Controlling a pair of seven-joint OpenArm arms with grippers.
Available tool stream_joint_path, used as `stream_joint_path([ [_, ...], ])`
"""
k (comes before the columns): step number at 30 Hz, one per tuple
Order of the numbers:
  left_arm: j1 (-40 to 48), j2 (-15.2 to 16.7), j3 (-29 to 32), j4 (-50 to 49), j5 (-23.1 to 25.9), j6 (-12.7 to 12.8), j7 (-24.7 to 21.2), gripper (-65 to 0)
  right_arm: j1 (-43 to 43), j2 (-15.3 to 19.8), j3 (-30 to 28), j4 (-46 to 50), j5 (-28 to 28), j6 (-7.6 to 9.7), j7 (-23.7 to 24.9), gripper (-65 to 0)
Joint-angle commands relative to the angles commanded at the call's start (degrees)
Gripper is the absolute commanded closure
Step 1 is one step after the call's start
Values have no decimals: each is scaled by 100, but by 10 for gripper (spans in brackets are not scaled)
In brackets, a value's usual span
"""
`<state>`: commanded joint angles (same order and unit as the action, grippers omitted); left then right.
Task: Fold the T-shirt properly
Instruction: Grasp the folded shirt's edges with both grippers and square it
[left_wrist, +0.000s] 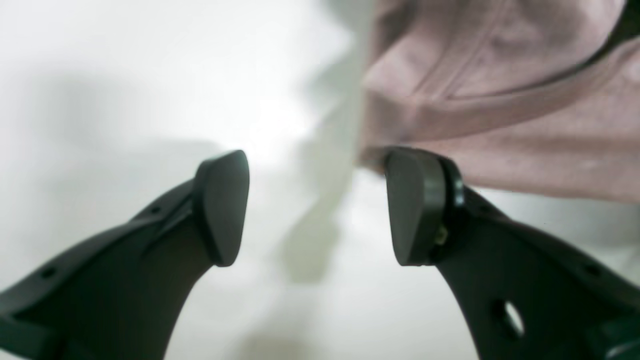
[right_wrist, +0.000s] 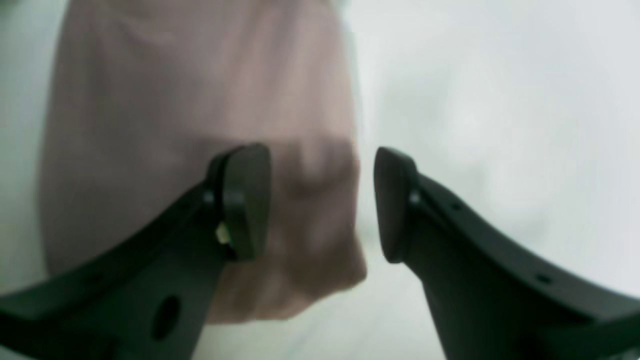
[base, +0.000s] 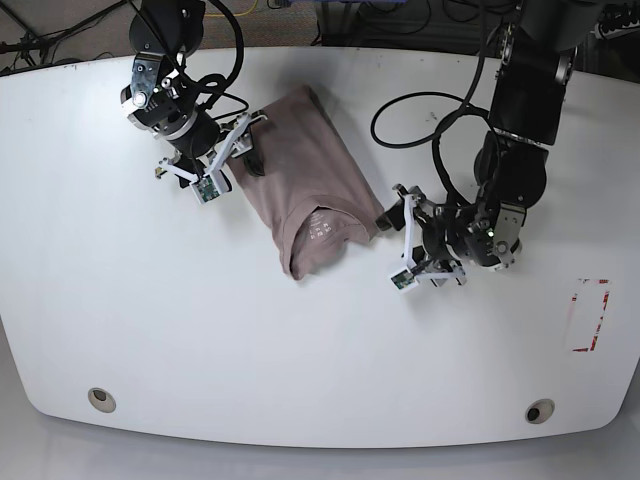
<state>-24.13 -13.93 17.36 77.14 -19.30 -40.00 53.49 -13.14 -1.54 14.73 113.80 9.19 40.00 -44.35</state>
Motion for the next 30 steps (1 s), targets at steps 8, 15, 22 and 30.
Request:
stream_joint_path([
  [8,18,-105,0,1301,0,0,527,-401,308,-53,0,264,44,0,-668,-312],
  [15,730,185,62,2646,18,0,730,-403,193,-79,0,237,62,0,-738,-311],
  [22,1574,501,158,3279,9,0,730,-403,70,26,0,9,9,0,-738,-200],
  [30,2321,782,149,3235,26,0,686,-393,35,237,0,-580,9,0,-703,-124],
])
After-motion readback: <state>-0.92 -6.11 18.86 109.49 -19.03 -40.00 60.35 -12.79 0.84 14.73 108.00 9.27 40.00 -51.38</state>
